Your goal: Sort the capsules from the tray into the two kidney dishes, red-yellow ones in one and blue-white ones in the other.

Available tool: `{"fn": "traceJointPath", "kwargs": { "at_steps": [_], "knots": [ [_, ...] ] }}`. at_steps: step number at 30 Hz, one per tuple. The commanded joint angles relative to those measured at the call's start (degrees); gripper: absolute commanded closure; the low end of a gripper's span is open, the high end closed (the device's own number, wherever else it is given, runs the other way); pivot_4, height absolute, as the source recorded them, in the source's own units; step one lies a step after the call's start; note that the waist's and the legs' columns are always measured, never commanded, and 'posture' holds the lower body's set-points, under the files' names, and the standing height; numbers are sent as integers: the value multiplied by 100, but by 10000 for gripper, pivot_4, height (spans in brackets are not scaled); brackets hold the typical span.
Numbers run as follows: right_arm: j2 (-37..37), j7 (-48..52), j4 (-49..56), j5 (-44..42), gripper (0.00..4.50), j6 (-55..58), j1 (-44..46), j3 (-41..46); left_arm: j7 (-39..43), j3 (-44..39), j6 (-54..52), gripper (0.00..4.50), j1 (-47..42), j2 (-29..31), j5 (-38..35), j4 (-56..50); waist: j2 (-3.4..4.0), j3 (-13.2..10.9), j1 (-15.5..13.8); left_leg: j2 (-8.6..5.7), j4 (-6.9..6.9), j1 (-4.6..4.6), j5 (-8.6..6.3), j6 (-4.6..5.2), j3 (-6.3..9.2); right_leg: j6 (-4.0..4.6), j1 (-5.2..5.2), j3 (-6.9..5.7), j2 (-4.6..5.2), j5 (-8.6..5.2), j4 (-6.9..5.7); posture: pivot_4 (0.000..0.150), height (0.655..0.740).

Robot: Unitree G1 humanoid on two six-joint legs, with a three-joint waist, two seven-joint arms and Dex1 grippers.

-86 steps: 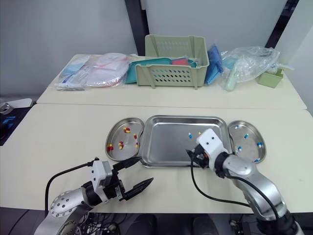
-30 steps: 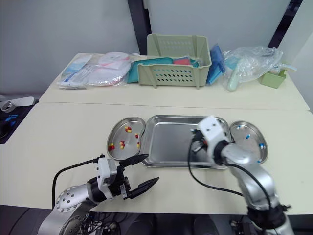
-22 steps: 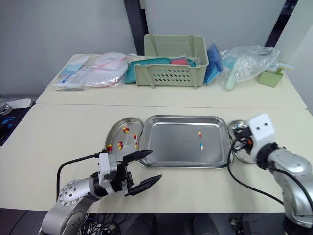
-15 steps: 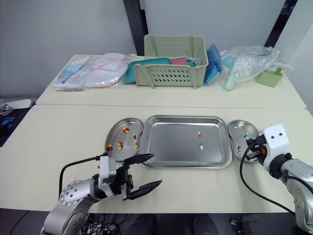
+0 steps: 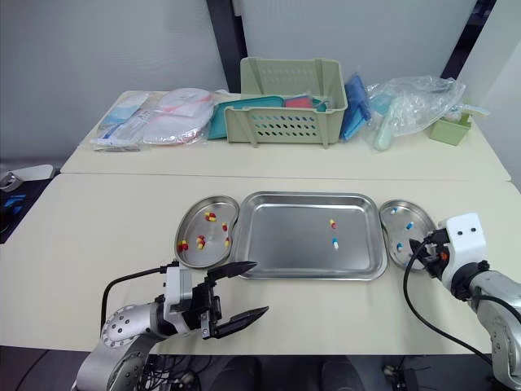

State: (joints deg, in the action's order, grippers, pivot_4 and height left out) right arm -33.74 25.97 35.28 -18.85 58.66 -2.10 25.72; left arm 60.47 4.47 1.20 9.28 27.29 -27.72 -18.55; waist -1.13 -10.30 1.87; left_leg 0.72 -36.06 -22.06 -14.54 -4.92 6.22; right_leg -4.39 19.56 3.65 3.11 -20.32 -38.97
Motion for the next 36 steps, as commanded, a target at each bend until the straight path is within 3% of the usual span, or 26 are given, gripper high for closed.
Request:
{"fn": "traceJointPath", "kwargs": {
  "at_steps": [1, 4, 11, 19, 27, 36],
  "knots": [
    [-212, 87, 37, 5, 11357, -323, -103, 248, -111, -22, -10, 0, -23, -23, -65, -169, 0, 0, -1, 0, 0, 0, 0, 0, 0, 0, 0, 0, 0, 0, 0, 1500, 7400],
    [-526, 438, -37, 79, 2705, -863, -431, 213, -405, -271, -216, 0, 26, 23, -204, -374, 0, 0, -6, 0, 0, -1, 0, 0, 0, 0, 0, -1, 0, 0, 1, 1500, 7400],
    [-1288, 1497, -621, 328, 2705, -2715, -1029, 342, -1314, -1686, -938, 0, 216, 408, -629, -522, 1, 0, 15, 1, 0, 14, 0, 0, -2, -1, -13, 1, 0, 0, 0, 1500, 7400],
    [-2437, 3738, -2378, 132, 2705, -4405, -1453, 1025, -1002, -3521, -1321, 0, 703, 1551, -591, 993, -11, -8, -1, 1, 0, 19, 0, 0, -2, -1, -22, -3, 0, -1, 6, 1500, 7400],
    [-3150, 4945, -3793, 271, 1281, -5070, -1634, 1232, -122, -4044, -1053, 0, 1137, 2310, -148, 2688, -13, -14, 7, 2, 4, 20, -1, 1, -5, 0, -21, -2, 0, -1, 9, 1500, 7400],
    [-3163, 5094, -4231, 341, 1281, -5367, -1770, 1317, 74, -4113, -828, 0, 928, 2525, 110, 3475, -13, -17, 7, 3, 5, 20, -1, 0, -5, 0, -22, -2, 1, -2, 10, 1500, 7400]
  ]
}}
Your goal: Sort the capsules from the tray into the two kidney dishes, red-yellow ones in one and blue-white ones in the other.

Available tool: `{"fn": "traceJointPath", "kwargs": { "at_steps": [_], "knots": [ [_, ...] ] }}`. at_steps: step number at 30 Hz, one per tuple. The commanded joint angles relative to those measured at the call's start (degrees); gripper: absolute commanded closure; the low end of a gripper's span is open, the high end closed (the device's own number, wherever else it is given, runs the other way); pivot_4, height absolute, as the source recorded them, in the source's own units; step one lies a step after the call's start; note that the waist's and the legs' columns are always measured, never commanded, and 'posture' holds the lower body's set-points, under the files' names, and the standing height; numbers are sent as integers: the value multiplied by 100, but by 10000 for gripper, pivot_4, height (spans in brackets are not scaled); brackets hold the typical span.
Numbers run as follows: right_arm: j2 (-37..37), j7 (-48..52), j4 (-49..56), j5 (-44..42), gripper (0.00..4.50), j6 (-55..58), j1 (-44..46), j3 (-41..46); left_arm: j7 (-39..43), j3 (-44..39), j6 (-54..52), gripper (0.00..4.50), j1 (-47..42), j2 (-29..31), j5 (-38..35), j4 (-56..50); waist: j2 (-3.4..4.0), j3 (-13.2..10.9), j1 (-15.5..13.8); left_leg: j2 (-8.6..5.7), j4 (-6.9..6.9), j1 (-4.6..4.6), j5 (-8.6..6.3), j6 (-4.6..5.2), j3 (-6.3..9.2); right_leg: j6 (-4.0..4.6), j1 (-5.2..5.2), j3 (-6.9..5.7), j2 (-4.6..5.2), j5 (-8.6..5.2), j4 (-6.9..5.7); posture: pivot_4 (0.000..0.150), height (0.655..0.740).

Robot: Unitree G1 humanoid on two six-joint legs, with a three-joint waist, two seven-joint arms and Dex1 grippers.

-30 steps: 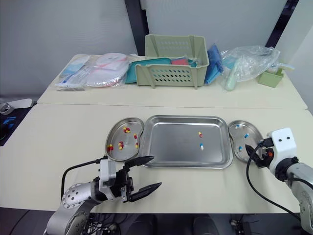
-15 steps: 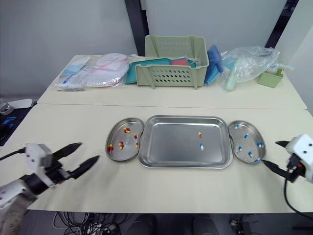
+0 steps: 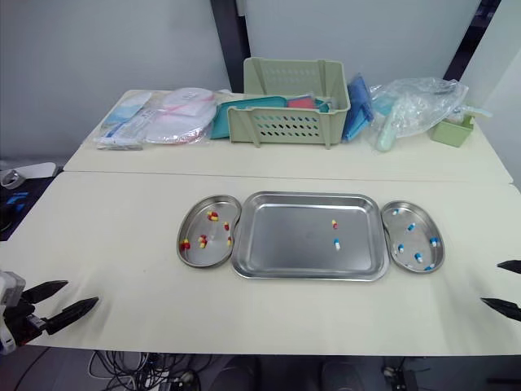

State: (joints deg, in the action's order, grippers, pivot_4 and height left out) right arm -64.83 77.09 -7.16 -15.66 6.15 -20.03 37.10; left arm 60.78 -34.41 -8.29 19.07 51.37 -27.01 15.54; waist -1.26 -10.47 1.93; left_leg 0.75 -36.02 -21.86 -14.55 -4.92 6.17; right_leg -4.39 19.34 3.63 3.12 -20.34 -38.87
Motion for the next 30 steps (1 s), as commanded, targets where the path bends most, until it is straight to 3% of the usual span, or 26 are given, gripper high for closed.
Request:
{"fn": "traceJointPath", "kwargs": {
  "at_steps": [1, 9, 14, 23, 30],
  "knots": [
    [-44, -31, 16, 29, 1281, -130, 29, 156, 38, -226, 135, 0, -65, 113, 54, 87, 1, 0, 2, 0, 0, 0, 0, 0, 0, 0, 0, 0, 0, 0, 0, 1500, 7400],
    [12, -92, -19, 65, 1281, -185, 77, 58, 217, -287, 316, 0, 80, -19, -33, -260, 1, -1, 8, 1, 0, 0, 0, 0, 0, 0, 1, 0, 0, 0, -1, 1500, 7400],
    [67, -102, -86, 107, 1281, -256, -9, 27, 693, -4, 350, 0, 684, -303, -238, -1514, 1, -1, 3, 1, 0, -2, 0, 0, -2, 0, 0, 2, 0, 0, 0, 1500, 7400],
    [195, -98, 189, 29, 1281, -139, -291, 187, 0, 1509, -216, 0, 672, -1417, -680, -4300, 4, 0, -9, 0, -4, 0, 0, -1, -6, -1, -6, 6, 2, 1, 0, 1500, 7400],
    [280, -90, 584, -49, 1281, 92, -559, 460, -227, 2596, -3, 0, 238, -1941, -408, -4531, 16, 7, -1, -2, -5, 3, 0, -1, -6, -2, -7, 8, 0, 1, 0, 1500, 7400]
  ]
}}
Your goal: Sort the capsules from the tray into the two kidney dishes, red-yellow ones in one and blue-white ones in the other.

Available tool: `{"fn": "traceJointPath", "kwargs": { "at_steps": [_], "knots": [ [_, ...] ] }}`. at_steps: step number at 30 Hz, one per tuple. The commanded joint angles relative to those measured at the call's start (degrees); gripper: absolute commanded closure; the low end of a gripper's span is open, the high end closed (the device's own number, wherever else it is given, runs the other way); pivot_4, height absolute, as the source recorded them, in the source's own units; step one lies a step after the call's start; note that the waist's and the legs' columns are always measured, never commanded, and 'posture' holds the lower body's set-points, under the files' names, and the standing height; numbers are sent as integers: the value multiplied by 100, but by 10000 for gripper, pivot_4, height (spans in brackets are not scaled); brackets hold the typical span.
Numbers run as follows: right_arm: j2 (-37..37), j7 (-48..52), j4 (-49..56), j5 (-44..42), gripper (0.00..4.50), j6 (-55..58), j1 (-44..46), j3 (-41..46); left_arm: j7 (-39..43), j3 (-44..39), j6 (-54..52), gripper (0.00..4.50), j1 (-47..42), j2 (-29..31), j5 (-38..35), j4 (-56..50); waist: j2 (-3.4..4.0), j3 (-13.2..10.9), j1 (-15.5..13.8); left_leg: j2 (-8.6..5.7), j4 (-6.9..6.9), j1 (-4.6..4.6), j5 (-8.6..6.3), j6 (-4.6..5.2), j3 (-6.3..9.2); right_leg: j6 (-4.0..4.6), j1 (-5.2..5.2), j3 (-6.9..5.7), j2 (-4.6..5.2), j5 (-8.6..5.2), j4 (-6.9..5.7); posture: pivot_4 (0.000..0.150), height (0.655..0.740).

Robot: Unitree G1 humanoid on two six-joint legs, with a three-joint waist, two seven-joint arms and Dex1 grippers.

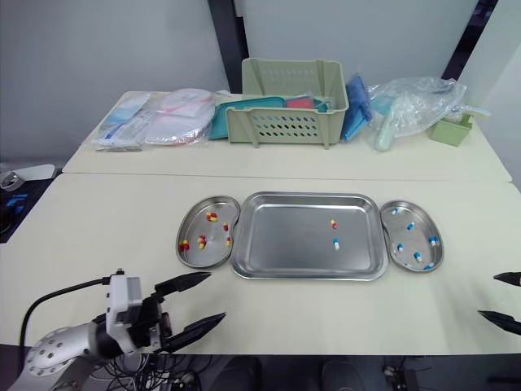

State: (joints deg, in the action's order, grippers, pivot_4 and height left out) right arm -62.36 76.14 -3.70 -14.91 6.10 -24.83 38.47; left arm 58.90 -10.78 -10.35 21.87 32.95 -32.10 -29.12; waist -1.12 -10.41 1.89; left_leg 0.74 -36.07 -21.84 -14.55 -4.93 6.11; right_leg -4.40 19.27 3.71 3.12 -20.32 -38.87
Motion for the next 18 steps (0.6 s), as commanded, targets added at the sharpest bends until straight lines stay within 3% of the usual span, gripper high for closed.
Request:
{"fn": "traceJointPath", "kwargs": {
  "at_steps": [1, 7, 11, 15, 18],
  "knots": [
    [79, 4, 368, -161, 1281, 192, -153, 398, -19, 346, 309, 0, -117, -155, 195, 57, 3, 2, 0, 0, 0, 1, 0, 0, -2, 0, 0, 2, 0, 0, 0, 1500, 7400],
    [370, -16, 1527, -554, 1281, 1018, -561, 871, 93, 712, 734, 0, -364, -259, 403, 381, 3, 2, -11, -2, 0, -1, 0, 0, 0, 0, -1, 0, 0, 0, 1, 1500, 7400],
    [729, -303, 3327, -1316, 1281, 2124, -872, 898, 95, 787, 866, 0, -453, -252, 450, 491, 6, 3, -11, 0, 0, -1, 0, 0, 3, 0, 0, -3, -1, 0, 1, 1500, 7400],
    [1307, -1899, 4981, -1882, 1281, 3111, -332, -90, 71, 858, 890, 0, -463, -241, 465, 486, -6, 6, -3, 1, -1, -2, 0, 0, 8, 0, -2, -6, -2, 0, -1, 1500, 7400],
    [1539, -3000, 5551, -2045, 1281, 3975, 262, -882, 50, 890, 899, 0, -473, -232, 468, 476, -7, 7, -17, 0, -3, -6, 0, -1, 11, 0, -1, -8, -2, 0, -2, 1500, 7400]
  ]
}}
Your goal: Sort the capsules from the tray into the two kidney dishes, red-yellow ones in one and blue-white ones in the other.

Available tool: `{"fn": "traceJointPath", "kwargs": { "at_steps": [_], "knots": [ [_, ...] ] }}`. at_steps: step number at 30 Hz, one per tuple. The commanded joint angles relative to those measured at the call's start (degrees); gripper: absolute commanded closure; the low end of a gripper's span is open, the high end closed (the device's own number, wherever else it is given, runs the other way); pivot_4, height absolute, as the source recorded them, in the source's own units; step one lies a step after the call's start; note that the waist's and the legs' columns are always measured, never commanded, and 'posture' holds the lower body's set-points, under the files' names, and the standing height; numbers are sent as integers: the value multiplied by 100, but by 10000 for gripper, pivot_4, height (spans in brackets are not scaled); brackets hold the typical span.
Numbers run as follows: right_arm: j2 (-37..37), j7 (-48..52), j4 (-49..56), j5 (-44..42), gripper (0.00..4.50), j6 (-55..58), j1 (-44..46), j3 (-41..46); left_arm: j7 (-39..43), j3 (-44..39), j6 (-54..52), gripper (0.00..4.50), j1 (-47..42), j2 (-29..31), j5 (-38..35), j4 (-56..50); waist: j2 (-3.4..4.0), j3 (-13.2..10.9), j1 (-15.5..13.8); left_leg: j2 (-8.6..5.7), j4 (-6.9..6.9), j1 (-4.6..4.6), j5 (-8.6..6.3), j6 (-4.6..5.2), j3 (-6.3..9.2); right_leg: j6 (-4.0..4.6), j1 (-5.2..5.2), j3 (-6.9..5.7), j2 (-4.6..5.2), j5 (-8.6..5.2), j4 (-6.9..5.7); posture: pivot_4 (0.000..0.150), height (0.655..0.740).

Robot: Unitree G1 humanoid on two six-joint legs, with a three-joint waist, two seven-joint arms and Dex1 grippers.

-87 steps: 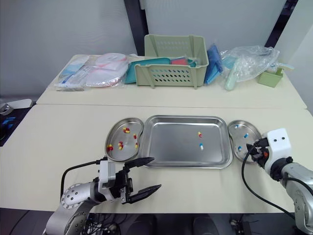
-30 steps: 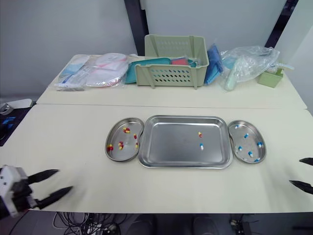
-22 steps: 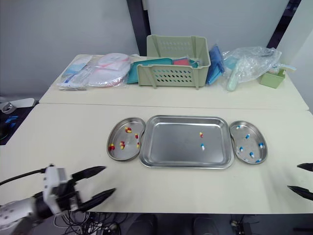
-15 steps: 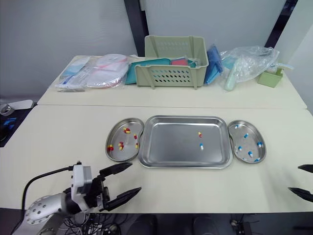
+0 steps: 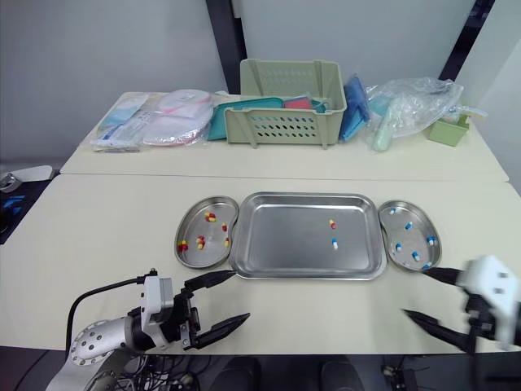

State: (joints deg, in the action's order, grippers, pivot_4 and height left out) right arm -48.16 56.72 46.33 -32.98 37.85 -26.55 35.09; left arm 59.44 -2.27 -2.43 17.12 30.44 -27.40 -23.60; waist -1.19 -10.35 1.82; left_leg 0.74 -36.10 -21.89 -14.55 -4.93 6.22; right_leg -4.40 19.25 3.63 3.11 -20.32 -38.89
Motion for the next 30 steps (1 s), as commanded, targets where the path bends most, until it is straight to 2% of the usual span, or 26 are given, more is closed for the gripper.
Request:
{"fn": "traceJointPath", "kwargs": {
  "at_steps": [1, 5, 6, 9, 12, 20, 29, 30],
  "knots": [
    [228, -1407, 608, -199, 1281, 973, 726, -893, -13, 49, 114, 0, 0, 18, -2, -75, -4, 0, -13, -3, 0, 0, 0, 0, 1, 0, 0, 0, 2, 0, 1, 1500, 7400],
    [638, -2491, 498, 194, 1281, 1436, 1726, -2200, -19, 104, 152, 0, -15, 8, 20, -60, -5, 1, -11, -2, 2, -1, 0, 0, 4, 0, 4, -2, 1, 0, 0, 1500, 7400],
    [756, -2710, 414, 299, 2851, 1524, 1907, -2455, -24, 116, 161, 0, -22, 1, 25, -54, -5, 1, -10, -2, 2, -1, 0, 0, 4, 0, 5, -2, 1, 0, 0, 1500, 7400],
    [1001, -3217, 110, 749, 9562, 1604, 2416, -3230, -33, 147, 174, 0, -37, -12, 33, -42, -5, 1, -6, -2, 2, -2, 0, 0, 5, 0, 7, -2, 1, 0, 0, 1500, 7400],
    [1273, -3624, -221, 1122, 20238, 1649, 2895, -3760, -38, 166, 187, 0, -56, -19, 42, -23, -4, 1, -3, -2, 2, -2, 0, 0, 6, 0, 8, -3, 1, 0, -1, 1500, 7400],
    [1821, -4309, -994, 1798, 20238, 2162, 3893, -4517, -130, 271, 182, 0, -55, -57, 94, -52, -2, 1, 3, -1, 3, -2, 0, 0, 7, 1, 15, -2, 1, 0, -5, 1500, 7400],
    [2111, -4370, -1347, 1919, 20238, 2458, 3971, -4665, -248, 347, 155, 0, -73, -47, 103, -95, -1, 1, 4, -1, 3, -7, 0, 1, 6, 1, 22, -1, 1, 0, -7, 1500, 7400],
    [2145, -4383, -1386, 1927, 22385, 2480, 3964, -4672, -259, 358, 154, 0, -75, -46, 103, -97, 0, 1, 6, -1, 3, -7, 0, 1, 6, 1, 24, 0, 1, 0, -8, 1500, 7400]
  ]
}}
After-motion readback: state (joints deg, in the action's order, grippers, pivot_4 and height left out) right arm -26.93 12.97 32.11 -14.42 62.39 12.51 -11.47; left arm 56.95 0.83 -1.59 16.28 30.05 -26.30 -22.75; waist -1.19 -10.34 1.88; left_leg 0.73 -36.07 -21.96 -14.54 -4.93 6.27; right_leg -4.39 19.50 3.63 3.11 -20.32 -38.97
